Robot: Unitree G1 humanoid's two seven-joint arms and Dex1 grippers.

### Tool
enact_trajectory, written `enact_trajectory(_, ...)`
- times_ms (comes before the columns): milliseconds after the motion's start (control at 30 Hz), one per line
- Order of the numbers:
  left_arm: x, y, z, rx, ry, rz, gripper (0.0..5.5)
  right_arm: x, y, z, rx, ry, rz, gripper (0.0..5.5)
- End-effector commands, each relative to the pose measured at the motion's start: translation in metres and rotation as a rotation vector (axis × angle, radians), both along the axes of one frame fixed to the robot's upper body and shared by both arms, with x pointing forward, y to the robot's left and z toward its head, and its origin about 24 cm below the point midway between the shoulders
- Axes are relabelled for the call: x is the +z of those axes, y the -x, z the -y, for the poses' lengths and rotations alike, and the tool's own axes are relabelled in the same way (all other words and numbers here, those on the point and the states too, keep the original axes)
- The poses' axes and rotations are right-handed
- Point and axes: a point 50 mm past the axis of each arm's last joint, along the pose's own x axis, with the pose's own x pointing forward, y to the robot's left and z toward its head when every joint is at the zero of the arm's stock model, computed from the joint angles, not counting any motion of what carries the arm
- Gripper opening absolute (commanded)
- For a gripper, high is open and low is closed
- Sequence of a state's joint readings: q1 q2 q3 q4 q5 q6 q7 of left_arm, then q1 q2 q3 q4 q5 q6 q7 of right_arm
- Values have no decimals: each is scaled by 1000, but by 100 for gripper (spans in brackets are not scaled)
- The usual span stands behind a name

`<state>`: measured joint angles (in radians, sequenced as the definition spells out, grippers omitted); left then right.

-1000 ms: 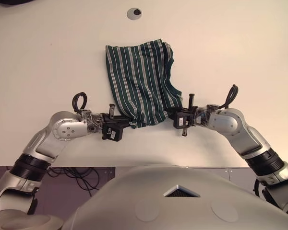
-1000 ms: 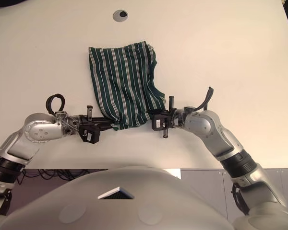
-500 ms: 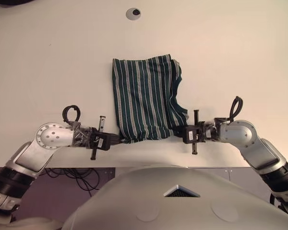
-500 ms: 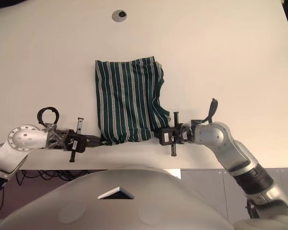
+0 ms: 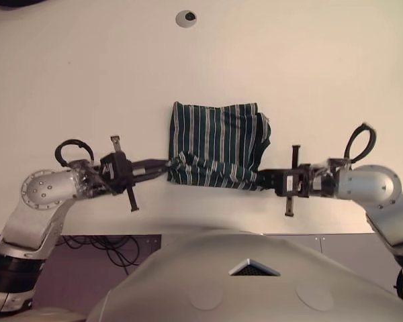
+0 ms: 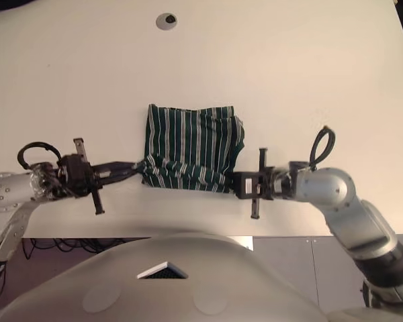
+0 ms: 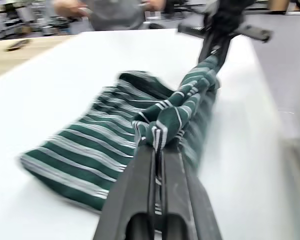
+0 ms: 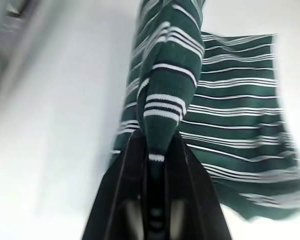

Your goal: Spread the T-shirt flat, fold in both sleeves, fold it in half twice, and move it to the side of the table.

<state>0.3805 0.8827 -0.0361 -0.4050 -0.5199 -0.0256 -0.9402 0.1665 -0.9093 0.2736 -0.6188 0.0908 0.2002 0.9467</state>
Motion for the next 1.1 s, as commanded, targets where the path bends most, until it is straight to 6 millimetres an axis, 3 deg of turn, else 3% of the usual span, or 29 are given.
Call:
enact_trajectory(33, 0, -23, -4, 139, -13, 14, 0, 11, -28, 4, -44, 22, 45, 9)
enact_trajectory(233, -7, -48, -1, 247, -22, -11, 0, 16, -74, -6, -77, 21, 62, 9)
enact_trajectory(500, -30, -68, 5, 330, -98, -41, 0, -12, -123, -26, -79, 68, 18, 9)
enact_trajectory(533, -33, -70, 5, 336, -108, -45, 21, -16, -128, -30, -84, 66, 7, 9)
enact_trajectory(567, -35, -72, 6, 343, -121, -43, 35, -19, -132, -34, -96, 56, -3, 46)
enact_trajectory(833, -40, -87, 11, 442, -83, 12, 121, -34, -134, -34, -167, -1, -53, 155)
enact_trajectory(1000, -35, -98, 7, 542, -3, 57, 121, -31, -146, -19, -335, -115, -51, 155)
enact_trajectory(1100, -37, -102, -3, 595, -20, 91, 121, -17, -152, -11, -408, -256, -81, 155)
